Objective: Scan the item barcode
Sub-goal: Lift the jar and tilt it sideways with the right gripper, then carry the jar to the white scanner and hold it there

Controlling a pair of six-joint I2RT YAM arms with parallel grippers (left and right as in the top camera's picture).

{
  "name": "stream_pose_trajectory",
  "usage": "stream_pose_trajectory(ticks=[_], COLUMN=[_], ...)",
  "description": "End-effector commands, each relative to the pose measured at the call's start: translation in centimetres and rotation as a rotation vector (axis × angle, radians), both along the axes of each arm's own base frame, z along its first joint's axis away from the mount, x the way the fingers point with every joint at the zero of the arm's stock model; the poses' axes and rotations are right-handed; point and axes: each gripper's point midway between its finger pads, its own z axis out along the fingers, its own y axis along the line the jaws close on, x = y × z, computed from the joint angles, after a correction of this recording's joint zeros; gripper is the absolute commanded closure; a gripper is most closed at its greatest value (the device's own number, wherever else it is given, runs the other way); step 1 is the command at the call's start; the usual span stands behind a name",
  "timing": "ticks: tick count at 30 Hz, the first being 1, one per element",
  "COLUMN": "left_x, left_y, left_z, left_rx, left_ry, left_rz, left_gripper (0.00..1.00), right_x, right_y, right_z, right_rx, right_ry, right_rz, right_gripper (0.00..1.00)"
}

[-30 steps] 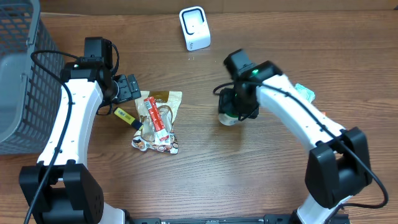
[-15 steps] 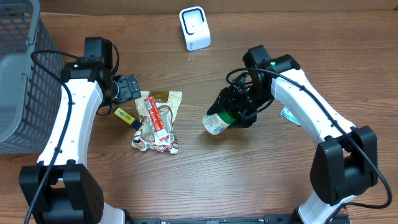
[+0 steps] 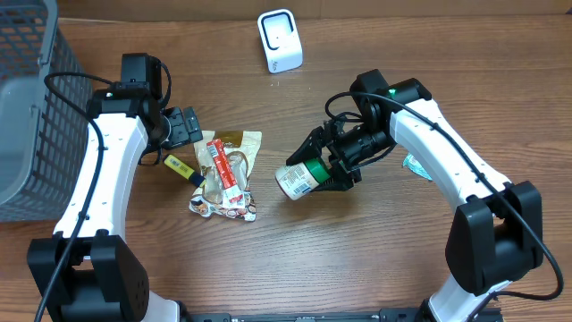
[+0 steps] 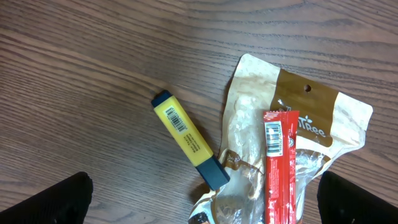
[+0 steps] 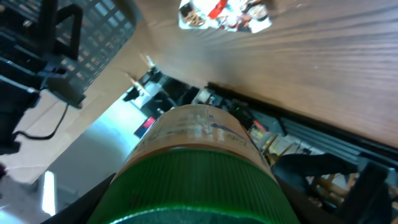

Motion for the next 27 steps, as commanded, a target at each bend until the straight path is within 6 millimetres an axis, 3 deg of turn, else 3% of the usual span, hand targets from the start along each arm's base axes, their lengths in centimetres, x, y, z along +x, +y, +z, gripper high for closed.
stream_pose_trajectory(ticks=[1,19,21,23,27], left_x=[0.3,0.3,0.3,0.3,0.3], left_y=[0.2,0.2,0.2,0.2,0.2], left_z=[0.8,0.8,0.8,0.8,0.8], left_rx=[0.011,0.011,0.011,0.011,0.011], left_ry=[-0.024,-0.024,-0.024,-0.024,-0.024], left_rz=[-0.017,-0.017,-0.017,-0.017,-0.017], left_gripper=[0.0,0.0,0.0,0.0,0.0], right_x=[0.1,0.6,1.0,2.2,5.2], right_y=[0.6,0.8,0.6,0.1,-3.1], right_z=[3.1,3.2,2.6,1.0,-3.4], right_rx=[0.103,0.116,0.081,-0.004,-0.323], right_ry=[-0.037,-0.065,-0.089,-0.176,-0.351], right_rz=[-0.004,-0.006,-0.011,-0.013,-0.037], right_gripper=[0.6,0.65,0.66,0.78,0.92])
